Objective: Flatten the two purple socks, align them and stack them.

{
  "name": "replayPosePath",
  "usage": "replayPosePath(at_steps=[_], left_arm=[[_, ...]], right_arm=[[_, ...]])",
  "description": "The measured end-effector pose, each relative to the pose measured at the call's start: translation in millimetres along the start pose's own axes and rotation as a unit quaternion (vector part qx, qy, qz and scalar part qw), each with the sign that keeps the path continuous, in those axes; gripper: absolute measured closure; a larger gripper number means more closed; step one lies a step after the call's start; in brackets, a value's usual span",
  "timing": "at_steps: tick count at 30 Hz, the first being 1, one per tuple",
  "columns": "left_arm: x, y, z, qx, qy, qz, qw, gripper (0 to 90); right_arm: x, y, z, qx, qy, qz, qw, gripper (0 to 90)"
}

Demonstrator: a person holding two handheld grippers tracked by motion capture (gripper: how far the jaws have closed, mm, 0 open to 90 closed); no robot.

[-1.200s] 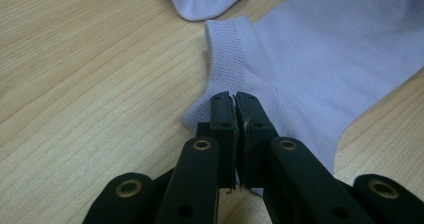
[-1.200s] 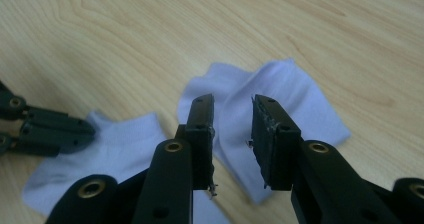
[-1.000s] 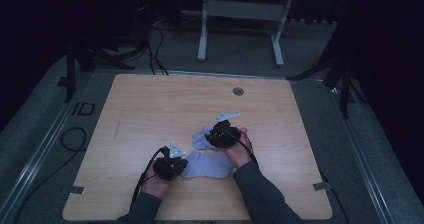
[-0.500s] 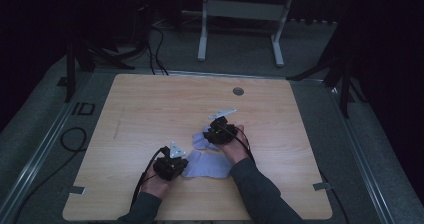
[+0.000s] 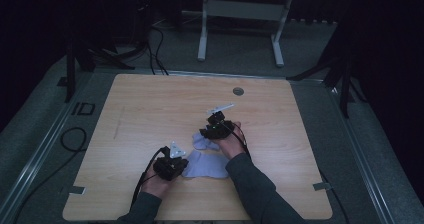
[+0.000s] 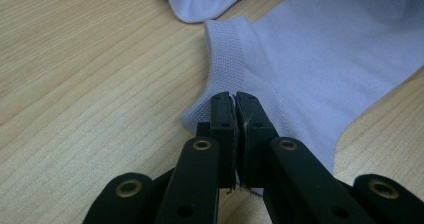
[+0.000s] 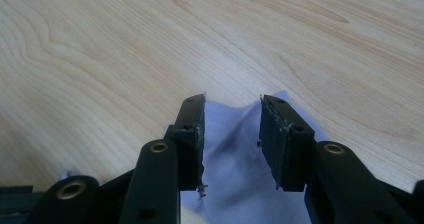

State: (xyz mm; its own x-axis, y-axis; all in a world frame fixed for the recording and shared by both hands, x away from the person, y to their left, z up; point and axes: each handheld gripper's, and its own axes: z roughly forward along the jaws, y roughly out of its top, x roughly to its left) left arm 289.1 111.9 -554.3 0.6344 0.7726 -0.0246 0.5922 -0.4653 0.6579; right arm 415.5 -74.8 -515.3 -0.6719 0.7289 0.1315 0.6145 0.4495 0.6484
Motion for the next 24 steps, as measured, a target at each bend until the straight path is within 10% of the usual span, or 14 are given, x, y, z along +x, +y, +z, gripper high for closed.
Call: replayPosePath(at_steps=[8, 12, 24], left_arm=[[-0.6, -0.1, 0.0, 0.000, 0.002, 0.002, 1.0000, 86.1], [-0.5, -0.1, 0.1, -0.001, 0.001, 0.001, 1.0000, 86.1], [-0.5, 0.1, 0.3, -0.001, 0.002, 0.003, 1.0000, 86.0]], right_arm=[[1.6, 1.2, 14.8, 0.028, 0.005, 0.016, 0.9995, 64.0], [-0.5, -0.8, 21.1, 0.045, 0.004, 0.018, 0.9988, 82.6], [4.3, 1.1, -7.2, 0.009, 0.006, 0.007, 0.9999, 89.3]])
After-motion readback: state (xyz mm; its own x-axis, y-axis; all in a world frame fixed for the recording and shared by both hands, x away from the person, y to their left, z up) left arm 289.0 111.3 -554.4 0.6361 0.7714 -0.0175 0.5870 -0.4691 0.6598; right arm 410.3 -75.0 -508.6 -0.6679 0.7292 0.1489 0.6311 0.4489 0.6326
